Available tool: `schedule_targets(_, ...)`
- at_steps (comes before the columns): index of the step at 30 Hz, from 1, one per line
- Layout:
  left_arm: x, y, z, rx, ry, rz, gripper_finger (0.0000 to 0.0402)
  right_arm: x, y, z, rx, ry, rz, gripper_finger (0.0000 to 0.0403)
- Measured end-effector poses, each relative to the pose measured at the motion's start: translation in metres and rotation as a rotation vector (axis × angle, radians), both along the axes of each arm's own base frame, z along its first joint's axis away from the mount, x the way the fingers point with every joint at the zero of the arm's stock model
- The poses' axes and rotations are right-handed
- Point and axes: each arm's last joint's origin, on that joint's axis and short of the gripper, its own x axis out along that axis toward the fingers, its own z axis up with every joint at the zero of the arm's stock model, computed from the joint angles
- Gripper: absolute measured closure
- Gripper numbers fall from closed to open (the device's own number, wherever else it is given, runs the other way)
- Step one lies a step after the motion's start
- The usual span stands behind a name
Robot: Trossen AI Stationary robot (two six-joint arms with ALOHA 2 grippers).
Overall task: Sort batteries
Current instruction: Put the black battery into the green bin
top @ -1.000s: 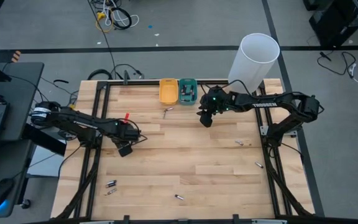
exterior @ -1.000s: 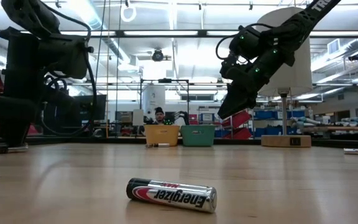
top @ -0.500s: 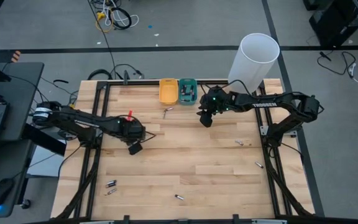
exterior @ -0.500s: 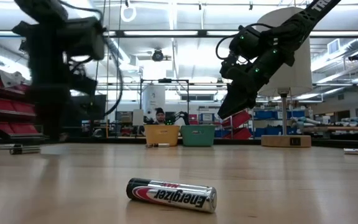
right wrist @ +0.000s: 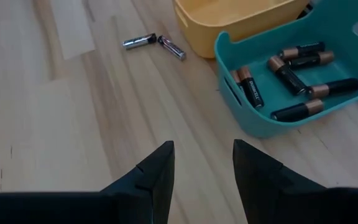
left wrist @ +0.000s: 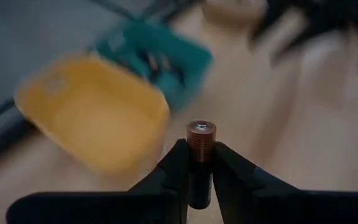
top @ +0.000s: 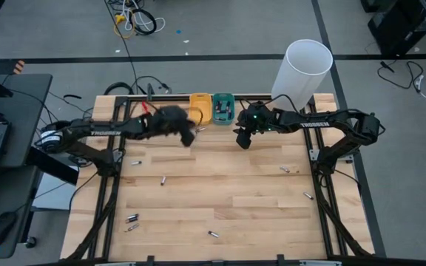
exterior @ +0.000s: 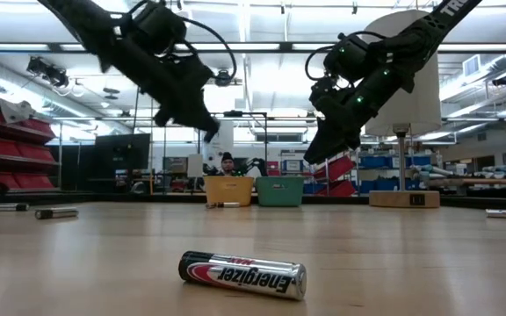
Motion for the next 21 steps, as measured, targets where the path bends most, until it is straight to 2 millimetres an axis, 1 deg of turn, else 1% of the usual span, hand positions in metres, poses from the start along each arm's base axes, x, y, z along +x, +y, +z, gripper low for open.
schedule_targets(3,0.002,0.026,0.001,0.034,-0.098,0.001,0.0337,0.001,0.000,0.001,-0.006,-0.010,0.002,0.0254)
schedule_targets(6,0.011,0.046,-0.005,0.028,-0.180,-0.032,0.0337,0.002,-0.001,0.002,-0.024,-0.028,-0.007,0.0254)
schedule_targets(10,0.038,0.067,-0.017,0.006,-0.195,-0.073,0.0337,0.003,-0.002,0.004,-0.047,-0.034,-0.029,0.0254)
schedule_targets(15,0.076,0.087,-0.023,-0.019,-0.185,-0.109,0.0337,0.001,-0.003,0.002,-0.054,-0.006,-0.067,0.0254)
schedule_targets(18,0.092,0.096,-0.027,-0.025,-0.158,-0.115,0.0337,-0.001,-0.002,0.000,-0.050,0.020,-0.067,0.0254)
schedule_targets(21,0.102,0.105,-0.026,-0.022,-0.152,-0.109,0.0337,-0.002,-0.002,-0.001,-0.050,0.032,-0.063,0.0254)
